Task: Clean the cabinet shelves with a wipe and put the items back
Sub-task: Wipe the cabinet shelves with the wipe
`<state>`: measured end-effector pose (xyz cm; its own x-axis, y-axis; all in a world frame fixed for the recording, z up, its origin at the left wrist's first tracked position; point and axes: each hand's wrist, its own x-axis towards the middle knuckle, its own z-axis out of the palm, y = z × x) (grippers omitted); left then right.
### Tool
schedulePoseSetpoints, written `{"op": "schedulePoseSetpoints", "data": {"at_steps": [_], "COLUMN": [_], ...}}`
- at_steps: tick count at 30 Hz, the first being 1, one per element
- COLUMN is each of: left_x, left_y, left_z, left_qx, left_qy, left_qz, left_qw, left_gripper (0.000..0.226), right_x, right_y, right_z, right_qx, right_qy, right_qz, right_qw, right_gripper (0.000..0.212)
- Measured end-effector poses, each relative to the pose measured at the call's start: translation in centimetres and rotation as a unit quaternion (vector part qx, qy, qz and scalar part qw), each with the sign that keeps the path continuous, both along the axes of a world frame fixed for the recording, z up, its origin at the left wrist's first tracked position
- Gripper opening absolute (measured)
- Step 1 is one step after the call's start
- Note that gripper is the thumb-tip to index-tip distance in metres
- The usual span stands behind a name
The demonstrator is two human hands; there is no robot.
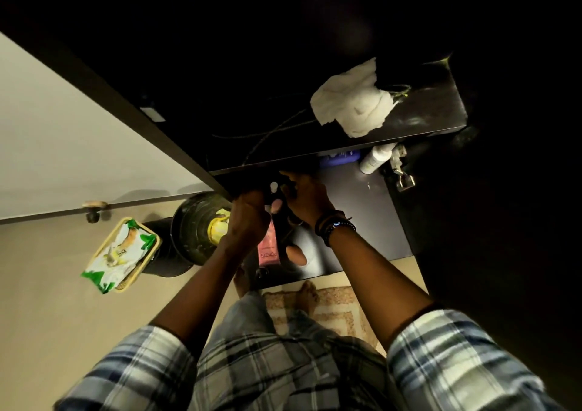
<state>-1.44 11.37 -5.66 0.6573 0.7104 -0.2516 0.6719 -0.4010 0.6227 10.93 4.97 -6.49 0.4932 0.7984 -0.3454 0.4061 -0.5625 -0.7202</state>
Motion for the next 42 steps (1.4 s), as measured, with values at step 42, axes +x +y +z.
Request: {"op": "schedulePoseSetpoints", "data": {"at_steps": [42], "left_x": [16.5], "left_y": [-5.5], "left_z": [-1.5], "left_qx": [0.072], "left_qy": [-0.018], "left_qz": [-0.185], "left_qw": [0.980], "left_gripper": [0.027], "right_x": [10.2], "right_y": [-10.9], "right_z": [-0.1], "right_qx": [-0.055], "right_qy": [-0.215], "right_qz": [-0.155], "right_qw": [0.963], "right_gripper": [0.018]}}
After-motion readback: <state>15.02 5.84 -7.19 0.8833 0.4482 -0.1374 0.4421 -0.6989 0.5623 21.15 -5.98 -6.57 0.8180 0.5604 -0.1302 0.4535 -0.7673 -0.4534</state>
